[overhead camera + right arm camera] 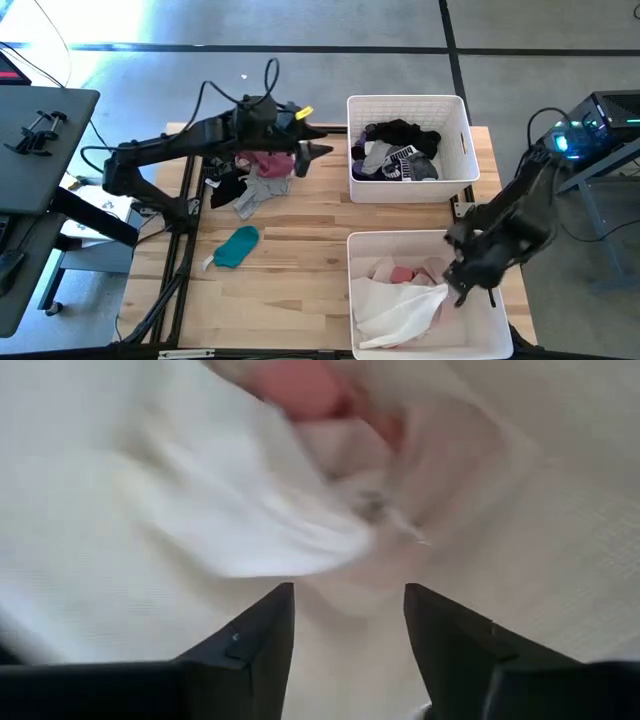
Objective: Sort clothes
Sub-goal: Move the grey sock from the top bin to the bottom bin
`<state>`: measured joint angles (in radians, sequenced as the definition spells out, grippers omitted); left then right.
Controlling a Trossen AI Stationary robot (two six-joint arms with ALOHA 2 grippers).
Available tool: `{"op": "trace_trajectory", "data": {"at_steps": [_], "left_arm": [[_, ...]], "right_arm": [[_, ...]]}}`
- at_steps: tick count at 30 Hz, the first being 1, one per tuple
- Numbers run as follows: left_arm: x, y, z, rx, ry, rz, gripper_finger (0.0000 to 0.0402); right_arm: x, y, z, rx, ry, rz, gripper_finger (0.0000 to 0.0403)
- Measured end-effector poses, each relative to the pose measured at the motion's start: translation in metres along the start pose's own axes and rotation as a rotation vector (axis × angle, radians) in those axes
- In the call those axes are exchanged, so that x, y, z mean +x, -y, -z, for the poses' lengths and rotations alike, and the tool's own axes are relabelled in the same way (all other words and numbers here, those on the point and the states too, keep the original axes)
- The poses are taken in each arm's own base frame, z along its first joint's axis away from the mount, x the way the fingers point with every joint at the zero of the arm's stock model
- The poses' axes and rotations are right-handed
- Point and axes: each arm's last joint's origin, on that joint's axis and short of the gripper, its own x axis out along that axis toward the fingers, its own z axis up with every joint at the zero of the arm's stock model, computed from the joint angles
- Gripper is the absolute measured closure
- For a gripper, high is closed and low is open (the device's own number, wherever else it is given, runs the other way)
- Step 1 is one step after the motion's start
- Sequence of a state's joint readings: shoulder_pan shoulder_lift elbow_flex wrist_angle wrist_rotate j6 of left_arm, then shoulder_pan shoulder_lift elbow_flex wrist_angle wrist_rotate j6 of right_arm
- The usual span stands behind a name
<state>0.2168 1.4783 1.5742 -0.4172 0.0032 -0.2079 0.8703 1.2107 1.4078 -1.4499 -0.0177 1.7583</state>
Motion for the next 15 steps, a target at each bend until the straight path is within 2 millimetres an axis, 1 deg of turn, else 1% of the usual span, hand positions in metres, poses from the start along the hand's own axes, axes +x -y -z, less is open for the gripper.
{"op": "trace_trajectory", "data": {"at_steps": [2, 4, 6, 8, 11, 15], "left_arm": [[0.006, -0.006, 0.001, 0.044, -0.007, 0.003, 0.0186], [0.012, -0.016, 0.001, 0.103, -0.010, -0.005, 0.0186], [0.014, -0.028, 0.001, 0.146, -0.018, -0.012, 0.0186], [0.016, -0.041, 0.000, 0.169, -0.022, -0.018, 0.0186], [0.014, -0.060, -0.003, 0.225, -0.021, -0.047, 0.0186], [0.009, -0.080, -0.006, 0.300, -0.019, -0.100, 0.0186]], "right_arm": [[-0.024, 0.000, -0.002, 0.042, 0.061, -0.108, 0.0225], [-0.046, 0.000, -0.006, 0.070, 0.174, -0.211, 0.0224], [-0.065, 0.000, -0.014, 0.123, 0.323, -0.284, 0.0224], [-0.080, 0.003, -0.026, 0.160, 0.464, -0.316, 0.0224], [-0.093, 0.003, -0.050, 0.175, 0.634, -0.285, 0.0229], [-0.095, 0.004, -0.091, 0.157, 0.774, -0.132, 0.0236]]}}
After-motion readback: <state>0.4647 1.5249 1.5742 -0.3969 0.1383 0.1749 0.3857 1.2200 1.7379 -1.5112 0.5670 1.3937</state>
